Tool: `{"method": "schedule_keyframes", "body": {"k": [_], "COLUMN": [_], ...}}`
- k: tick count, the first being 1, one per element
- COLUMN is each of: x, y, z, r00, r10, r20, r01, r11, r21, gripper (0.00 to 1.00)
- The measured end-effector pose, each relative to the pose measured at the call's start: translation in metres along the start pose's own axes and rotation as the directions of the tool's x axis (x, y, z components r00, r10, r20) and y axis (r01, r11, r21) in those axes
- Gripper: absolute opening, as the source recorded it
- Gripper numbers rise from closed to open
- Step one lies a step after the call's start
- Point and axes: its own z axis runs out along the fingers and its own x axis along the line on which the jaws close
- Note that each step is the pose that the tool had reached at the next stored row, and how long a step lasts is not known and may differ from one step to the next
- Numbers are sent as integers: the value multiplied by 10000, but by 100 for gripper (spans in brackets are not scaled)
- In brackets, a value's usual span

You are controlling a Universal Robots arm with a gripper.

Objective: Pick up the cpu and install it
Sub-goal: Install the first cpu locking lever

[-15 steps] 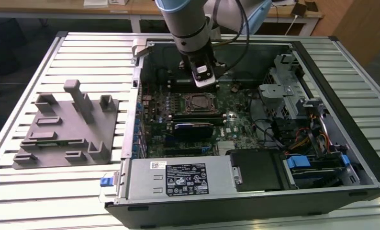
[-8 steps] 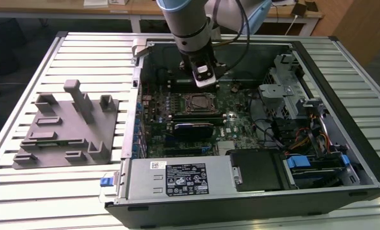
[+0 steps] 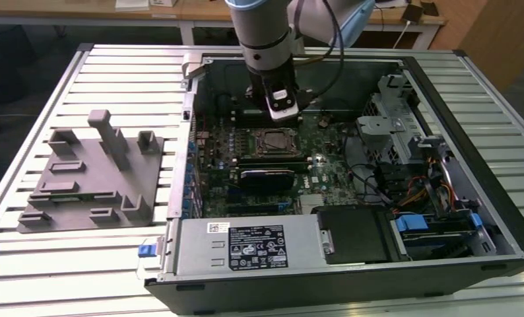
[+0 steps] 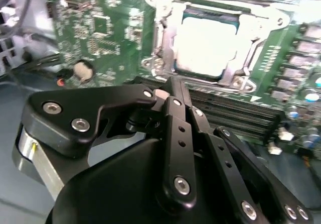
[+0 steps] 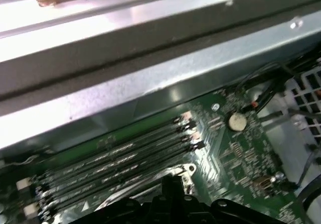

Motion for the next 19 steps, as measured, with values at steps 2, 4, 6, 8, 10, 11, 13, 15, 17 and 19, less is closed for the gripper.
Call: {"method": "schedule_keyframes", "body": {"k": [2, 4, 6, 8, 10, 11, 13, 15, 17, 19], "x": [-5, -10, -15, -16, -16, -16, -16, -17, -20, -26], "y": [2, 4, 6, 5, 5, 5, 6, 7, 10, 15], "z": [3, 6, 9, 11, 11, 10, 10, 9, -7, -32], "r00": [9997, 9990, 9978, 9971, 9971, 9971, 9971, 9973, 9975, 9976], "r10": [20, 43, 67, 78, 78, 78, 78, 64, 47, 39], "r20": [-237, -453, -658, -759, -759, -760, -760, -729, -699, -684], "r01": [-15, -26, -30, -26, -25, -26, -25, -8, 13, 24], "r11": [9998, 9993, 9984, 9976, 9976, 9976, 9976, 9970, 9963, 9958], "r21": [205, 384, 562, 686, 688, 689, 689, 769, 861, 914], "gripper": [11, 11, 11, 11, 11, 11, 11, 11, 11, 11]}}
